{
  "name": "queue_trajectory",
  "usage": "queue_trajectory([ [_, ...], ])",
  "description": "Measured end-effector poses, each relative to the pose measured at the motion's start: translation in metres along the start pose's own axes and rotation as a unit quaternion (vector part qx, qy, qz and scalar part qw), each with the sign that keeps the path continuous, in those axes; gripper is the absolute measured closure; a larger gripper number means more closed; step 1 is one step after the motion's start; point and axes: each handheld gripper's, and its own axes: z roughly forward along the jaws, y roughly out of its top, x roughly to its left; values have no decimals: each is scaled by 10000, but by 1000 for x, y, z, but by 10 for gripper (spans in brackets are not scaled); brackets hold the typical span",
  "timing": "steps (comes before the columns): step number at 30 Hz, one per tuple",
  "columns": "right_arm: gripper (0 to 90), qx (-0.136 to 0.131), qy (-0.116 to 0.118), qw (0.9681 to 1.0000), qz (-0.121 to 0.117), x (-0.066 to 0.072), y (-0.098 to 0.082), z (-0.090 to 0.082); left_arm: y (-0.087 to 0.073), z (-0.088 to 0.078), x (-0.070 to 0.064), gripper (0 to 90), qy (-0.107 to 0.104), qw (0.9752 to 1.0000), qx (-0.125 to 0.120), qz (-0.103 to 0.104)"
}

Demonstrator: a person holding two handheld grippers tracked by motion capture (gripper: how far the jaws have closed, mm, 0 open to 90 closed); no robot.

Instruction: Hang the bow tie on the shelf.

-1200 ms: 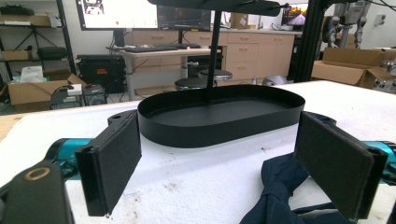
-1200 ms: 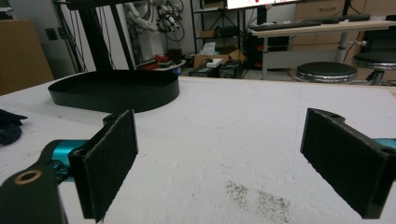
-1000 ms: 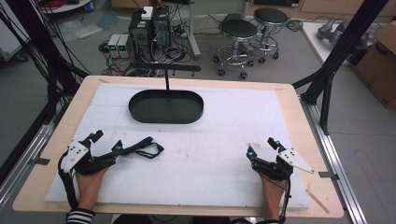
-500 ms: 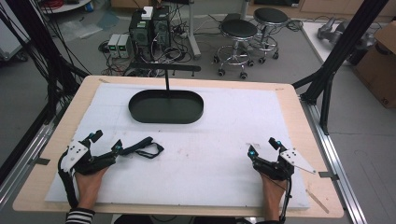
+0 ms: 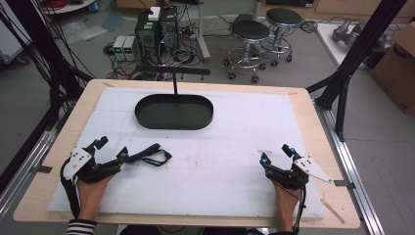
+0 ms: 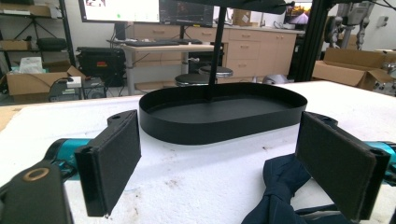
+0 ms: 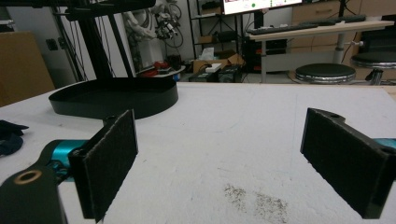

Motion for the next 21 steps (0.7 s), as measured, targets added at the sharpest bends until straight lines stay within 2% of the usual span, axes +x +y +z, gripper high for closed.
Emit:
queue_trajectory([
  [3, 101, 33, 3, 10000, -31, 1, 0, 0, 1, 0, 0, 140, 10, 10000, 68, -14],
  [6, 101, 23, -2, 10000, -85, 2, 0, 0, 5, 1, 2, 139, -5, 9995, 293, -92],
  [8, 101, 29, -2, 10000, -77, 1, 0, 0, 10, 0, 3, 139, -35, 9997, 245, -63],
  [11, 101, 18, 1, 10000, -45, 1, 0, 0, 25, -1, 5, 139, -104, 9993, 346, 72],
  [18, 101, 15, -2, 10000, -31, 1, 0, 0, 39, -4, 8, 139, -96, 9987, 443, 223],
  [21, 101, 7, 1, 10000, -28, 1, 0, 0, 41, -4, 9, 139, -109, 9978, 573, 307],
])
